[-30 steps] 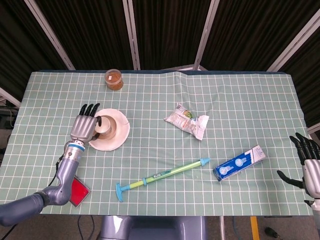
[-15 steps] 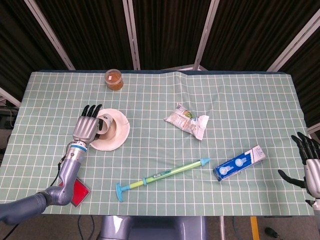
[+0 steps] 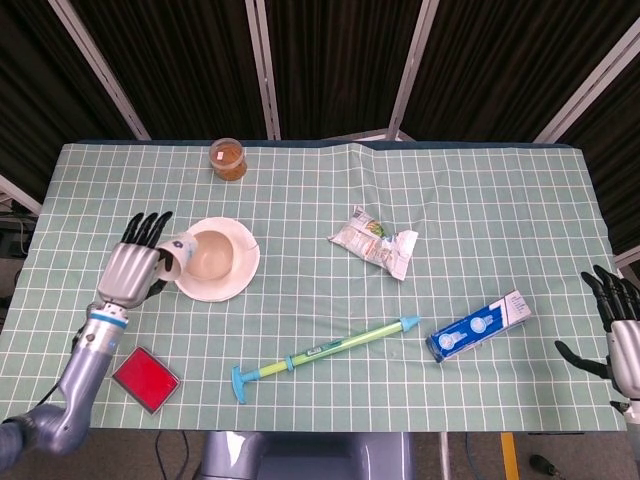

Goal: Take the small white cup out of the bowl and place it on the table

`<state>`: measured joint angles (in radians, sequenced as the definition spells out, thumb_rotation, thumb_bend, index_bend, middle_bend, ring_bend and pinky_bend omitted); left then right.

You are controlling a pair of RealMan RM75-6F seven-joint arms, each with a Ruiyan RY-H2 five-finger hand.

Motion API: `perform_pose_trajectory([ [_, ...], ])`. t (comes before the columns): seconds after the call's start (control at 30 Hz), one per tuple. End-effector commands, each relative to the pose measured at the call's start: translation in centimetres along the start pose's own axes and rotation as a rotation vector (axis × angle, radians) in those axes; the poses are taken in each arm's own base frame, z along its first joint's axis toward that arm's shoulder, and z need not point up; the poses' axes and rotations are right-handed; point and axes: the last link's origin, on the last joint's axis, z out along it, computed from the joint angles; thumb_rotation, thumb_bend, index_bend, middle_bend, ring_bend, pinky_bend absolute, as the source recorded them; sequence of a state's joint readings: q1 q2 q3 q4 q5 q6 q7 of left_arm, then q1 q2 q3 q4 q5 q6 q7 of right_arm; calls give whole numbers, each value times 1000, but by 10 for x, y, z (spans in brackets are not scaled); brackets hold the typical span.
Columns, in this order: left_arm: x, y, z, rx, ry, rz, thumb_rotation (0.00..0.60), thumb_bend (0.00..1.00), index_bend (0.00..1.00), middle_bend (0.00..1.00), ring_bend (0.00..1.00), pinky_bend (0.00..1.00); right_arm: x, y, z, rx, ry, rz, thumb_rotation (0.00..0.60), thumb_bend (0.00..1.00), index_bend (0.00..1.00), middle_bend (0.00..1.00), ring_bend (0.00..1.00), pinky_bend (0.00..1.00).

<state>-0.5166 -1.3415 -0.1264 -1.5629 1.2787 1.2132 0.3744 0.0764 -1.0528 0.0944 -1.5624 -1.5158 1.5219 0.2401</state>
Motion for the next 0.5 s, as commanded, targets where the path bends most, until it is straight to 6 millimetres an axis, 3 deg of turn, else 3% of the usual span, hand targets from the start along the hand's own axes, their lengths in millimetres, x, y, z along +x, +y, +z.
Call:
perform_pose_trajectory([
  [0.03,-5,-18,-51,-7,-76,-29,600,447,617,0,0,0,0,-2,-1,5,1,-1,600,92,70,0,0,0],
  [0.2,-27,-39,-82,14,-270,-39,600,447,616,0,0,0,-3,-5,0,12,-6,-8,600,91,71,0,0,0],
  [0.5,-50,-43,-63,48,-411,-22,600,448,616,0,0,0,-4,-6,1,9,-8,-11,600,93,71,0,0,0],
])
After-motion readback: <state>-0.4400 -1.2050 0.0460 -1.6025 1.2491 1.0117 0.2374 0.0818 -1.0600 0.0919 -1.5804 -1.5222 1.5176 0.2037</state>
